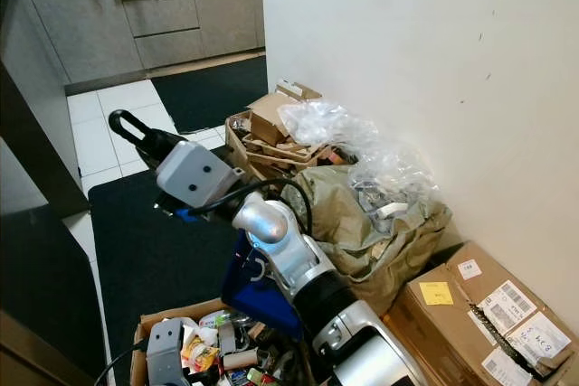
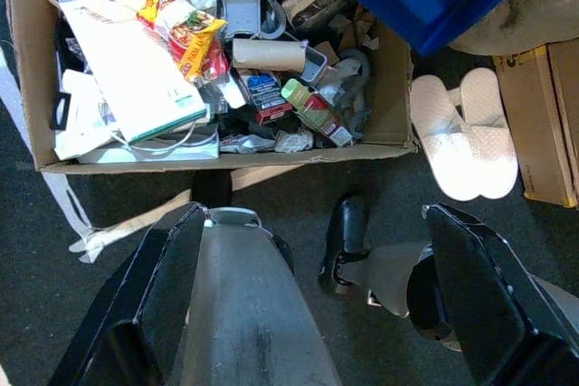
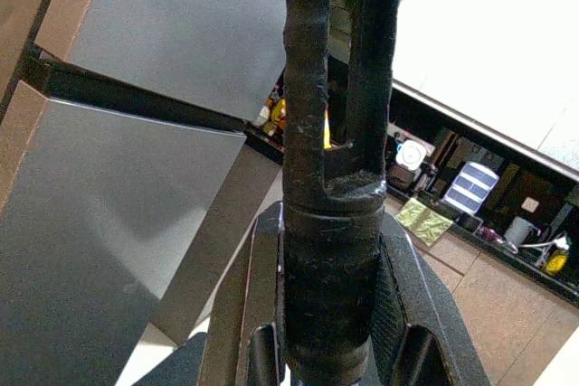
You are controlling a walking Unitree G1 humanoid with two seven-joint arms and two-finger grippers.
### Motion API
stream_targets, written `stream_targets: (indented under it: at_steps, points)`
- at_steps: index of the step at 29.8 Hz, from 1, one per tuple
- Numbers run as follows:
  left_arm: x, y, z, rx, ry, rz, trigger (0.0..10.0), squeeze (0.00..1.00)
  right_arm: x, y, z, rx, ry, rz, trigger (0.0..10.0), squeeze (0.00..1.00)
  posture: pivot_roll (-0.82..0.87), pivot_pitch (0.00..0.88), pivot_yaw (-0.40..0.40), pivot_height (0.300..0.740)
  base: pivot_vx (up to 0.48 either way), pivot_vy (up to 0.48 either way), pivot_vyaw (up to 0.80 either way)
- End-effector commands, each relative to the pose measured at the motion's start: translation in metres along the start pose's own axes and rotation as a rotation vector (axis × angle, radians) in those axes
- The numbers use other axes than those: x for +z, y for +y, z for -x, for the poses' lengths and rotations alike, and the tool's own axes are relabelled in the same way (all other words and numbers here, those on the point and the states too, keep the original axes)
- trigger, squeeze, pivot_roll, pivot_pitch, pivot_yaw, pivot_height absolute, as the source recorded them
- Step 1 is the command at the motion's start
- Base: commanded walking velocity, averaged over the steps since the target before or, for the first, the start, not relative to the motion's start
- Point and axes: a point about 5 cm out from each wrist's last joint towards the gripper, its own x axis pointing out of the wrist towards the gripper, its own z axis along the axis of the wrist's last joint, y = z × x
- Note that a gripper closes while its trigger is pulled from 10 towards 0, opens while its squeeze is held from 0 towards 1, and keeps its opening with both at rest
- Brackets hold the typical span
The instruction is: Sweep floor
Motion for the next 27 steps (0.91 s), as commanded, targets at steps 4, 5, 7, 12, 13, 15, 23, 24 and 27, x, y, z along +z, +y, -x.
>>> stream_targets:
  at_steps: [4, 5, 7, 12, 13, 15, 23, 24, 27]
  points:
    - [-0.0024, 0.0020, 0.0005, 0.002, 0.013, -0.025, 10.0, 0.00, 0.0133, 0.0086, -0.0130, -0.022, -0.066, -0.039, 10.0, 0.00, 0.04, 0.000, -0.038, 0.740, 0.000, 0.428, 0.00]
    - [-0.0024, 0.0020, 0.0005, 0.002, 0.013, -0.025, 10.0, 0.00, 0.0133, 0.0086, -0.0130, -0.022, -0.066, -0.039, 10.0, 0.00, 0.04, 0.000, -0.038, 0.740, 0.000, 0.431, 0.00]
    - [-0.0026, 0.0024, 0.0006, 0.002, 0.013, -0.026, 10.0, 0.00, 0.0135, 0.0086, -0.0132, -0.022, -0.065, -0.039, 10.0, 0.00, 0.04, 0.000, -0.037, 0.740, 0.000, 0.435, 0.00]
    - [-0.0030, 0.0029, 0.0007, 0.000, 0.015, -0.026, 10.0, 0.00, 0.0138, 0.0101, -0.0137, -0.017, -0.067, -0.040, 10.0, 0.00, 0.04, 0.000, -0.036, 0.740, 0.000, 0.404, 0.00]
    - [-0.0030, 0.0029, 0.0007, 0.000, 0.015, -0.026, 10.0, 0.00, 0.0138, 0.0101, -0.0137, -0.017, -0.067, -0.040, 10.0, 0.00, 0.04, 0.000, -0.036, 0.740, 0.000, 0.300, 0.00]
    - [-0.0030, 0.0029, 0.0007, -0.001, 0.015, -0.027, 10.0, 0.00, 0.0139, 0.0104, -0.0138, -0.016, -0.067, -0.040, 10.0, 0.00, 0.04, 0.000, -0.036, 0.740, 0.000, 0.300, 0.00]
    - [-0.0035, 0.0018, 0.0008, -0.018, 0.016, -0.032, 10.0, 0.00, 0.0138, 0.0121, -0.0141, -0.009, -0.069, -0.041, 10.0, 0.00, 0.04, 0.000, -0.035, 0.740, 0.000, -0.120, 0.00]
    - [-0.0035, 0.0018, 0.0008, -0.018, 0.016, -0.032, 10.0, 0.00, 0.0138, 0.0121, -0.0141, -0.009, -0.069, -0.041, 10.0, 0.00, 0.04, 0.000, -0.035, 0.740, 0.000, -0.480, 0.00]
    - [-0.0038, 0.0014, 0.0008, -0.020, 0.017, -0.033, 10.0, 0.00, 0.0139, 0.0124, -0.0142, -0.008, -0.069, -0.041, 10.0, 0.00, 0.04, 0.000, -0.036, 0.740, 0.000, -0.480, 0.00]
